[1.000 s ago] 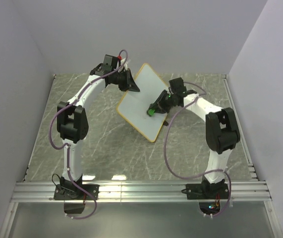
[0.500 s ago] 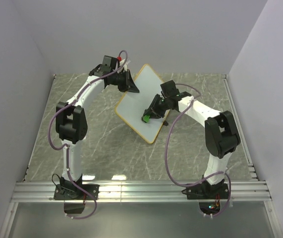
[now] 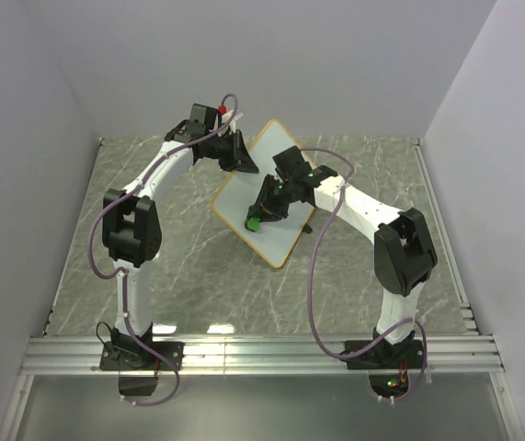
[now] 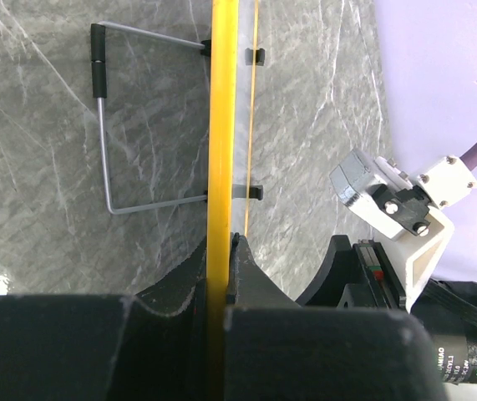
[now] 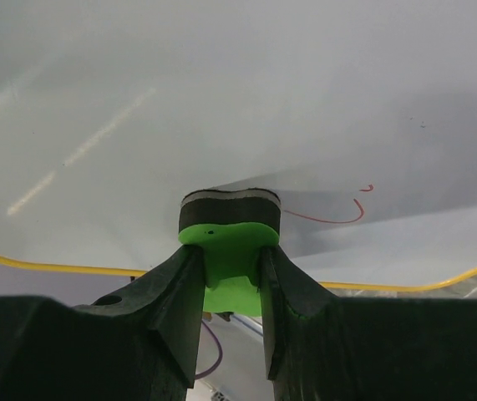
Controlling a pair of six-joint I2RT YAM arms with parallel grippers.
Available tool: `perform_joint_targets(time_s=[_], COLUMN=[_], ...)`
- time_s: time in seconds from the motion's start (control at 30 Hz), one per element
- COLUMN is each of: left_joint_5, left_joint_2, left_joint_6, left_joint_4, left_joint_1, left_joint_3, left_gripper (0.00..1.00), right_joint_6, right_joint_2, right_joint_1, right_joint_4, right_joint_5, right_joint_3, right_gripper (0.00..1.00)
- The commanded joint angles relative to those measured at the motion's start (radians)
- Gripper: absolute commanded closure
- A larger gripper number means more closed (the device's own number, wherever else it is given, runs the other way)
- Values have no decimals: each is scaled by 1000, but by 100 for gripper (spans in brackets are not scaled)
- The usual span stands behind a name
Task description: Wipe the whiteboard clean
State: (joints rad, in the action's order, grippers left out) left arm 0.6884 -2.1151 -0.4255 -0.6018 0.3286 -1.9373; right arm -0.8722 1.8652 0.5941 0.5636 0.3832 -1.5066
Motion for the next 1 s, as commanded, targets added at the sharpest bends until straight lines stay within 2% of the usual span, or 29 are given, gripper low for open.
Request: perform_joint_targets(time_s=[0.0,0.23,0.33,0.47,0.77,0.97], left_joint_5=[-132,-136,-138,-133,-130,-128], left_joint_2=[7,10,1,1,18,24], left_joint_6=[50,51,53,47,47,47], left_joint_4=[-102,-113,-122,-115,-104,-101], left_joint_1=[81,81,81,81,81,81], left_joint_3=[24,8,-11,-11,20,43], left_gripper=[100,100,100,100,100,100], right_joint_6=[16,28,27,33,44,32], right_joint_2=[81,65,57,64,60,64], right_joint_1=[35,-7,-7,-10,-33,-31], right_joint_4=[-36,-8,-21,-27,10,70], right_joint_5=[-35,-137,-136,-139,-165,-155], right_joint_3=[67,241,319,342,224,-40], right_gripper=[100,100,100,100,100,100])
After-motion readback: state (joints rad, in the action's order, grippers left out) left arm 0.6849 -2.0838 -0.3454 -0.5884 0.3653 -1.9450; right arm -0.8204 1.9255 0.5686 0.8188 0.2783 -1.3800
